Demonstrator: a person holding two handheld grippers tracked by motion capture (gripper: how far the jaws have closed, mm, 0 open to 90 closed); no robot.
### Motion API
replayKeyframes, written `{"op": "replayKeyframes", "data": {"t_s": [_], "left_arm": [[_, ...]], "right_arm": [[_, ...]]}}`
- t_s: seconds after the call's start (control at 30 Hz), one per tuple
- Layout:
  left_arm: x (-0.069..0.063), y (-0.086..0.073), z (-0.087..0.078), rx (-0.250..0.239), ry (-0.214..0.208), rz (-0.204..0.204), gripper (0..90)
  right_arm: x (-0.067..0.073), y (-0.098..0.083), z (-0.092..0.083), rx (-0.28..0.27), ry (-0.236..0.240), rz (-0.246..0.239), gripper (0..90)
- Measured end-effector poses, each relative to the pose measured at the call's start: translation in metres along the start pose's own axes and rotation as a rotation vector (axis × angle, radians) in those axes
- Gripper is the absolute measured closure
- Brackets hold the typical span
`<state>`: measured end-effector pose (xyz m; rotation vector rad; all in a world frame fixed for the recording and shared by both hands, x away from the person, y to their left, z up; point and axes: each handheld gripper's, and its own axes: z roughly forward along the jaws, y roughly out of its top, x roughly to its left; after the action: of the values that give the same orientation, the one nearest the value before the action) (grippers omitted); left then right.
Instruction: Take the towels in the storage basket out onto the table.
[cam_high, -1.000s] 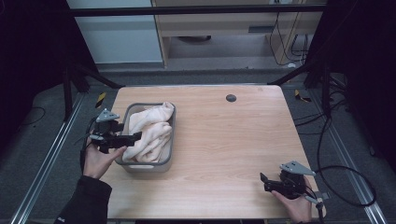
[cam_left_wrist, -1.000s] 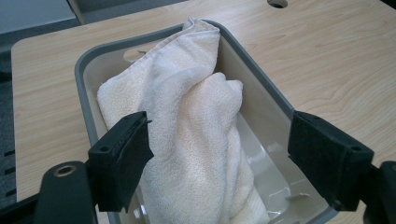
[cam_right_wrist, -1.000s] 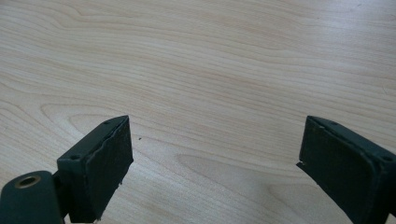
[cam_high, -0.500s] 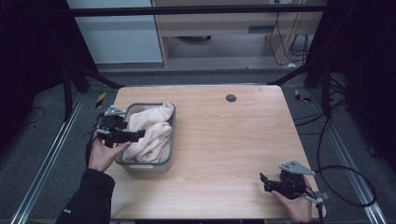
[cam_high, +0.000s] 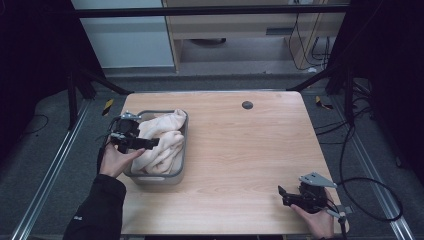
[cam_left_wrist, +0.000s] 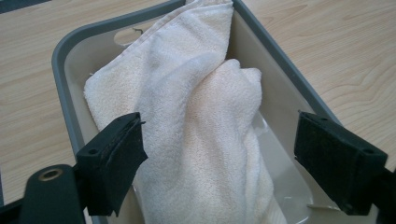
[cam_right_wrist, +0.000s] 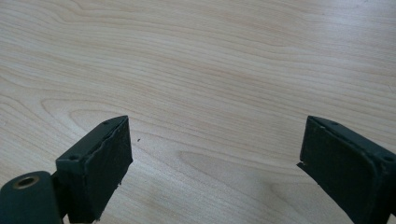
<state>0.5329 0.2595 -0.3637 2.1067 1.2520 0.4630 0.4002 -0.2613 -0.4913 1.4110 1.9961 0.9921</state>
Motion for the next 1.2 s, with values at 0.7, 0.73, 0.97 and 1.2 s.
{"op": "replayKeyframes", "data": {"t_s": [0.7, 0.73, 0.97, 1.2], "left_arm": [[0.011, -0.005, 0.03, 0.092, 0.018, -0.007, 12.2], [0.011, -0.005, 0.03, 0.092, 0.018, -0.007, 12.1], [0.013, -0.01, 0.041, 0.132, 0.022, -0.002, 11.6], [0.013, -0.011, 0.047, 0.162, 0.019, 0.001, 11.7]], "right_arm": [[0.001, 0.0, 0.001, 0.017, 0.01, -0.002, 9.0], [0.001, 0.0, 0.001, 0.017, 0.01, -0.002, 9.0], [0.001, -0.001, 0.002, 0.025, 0.009, -0.014, 8.5], [0.001, -0.001, 0.003, 0.029, 0.017, -0.016, 8.0]]}}
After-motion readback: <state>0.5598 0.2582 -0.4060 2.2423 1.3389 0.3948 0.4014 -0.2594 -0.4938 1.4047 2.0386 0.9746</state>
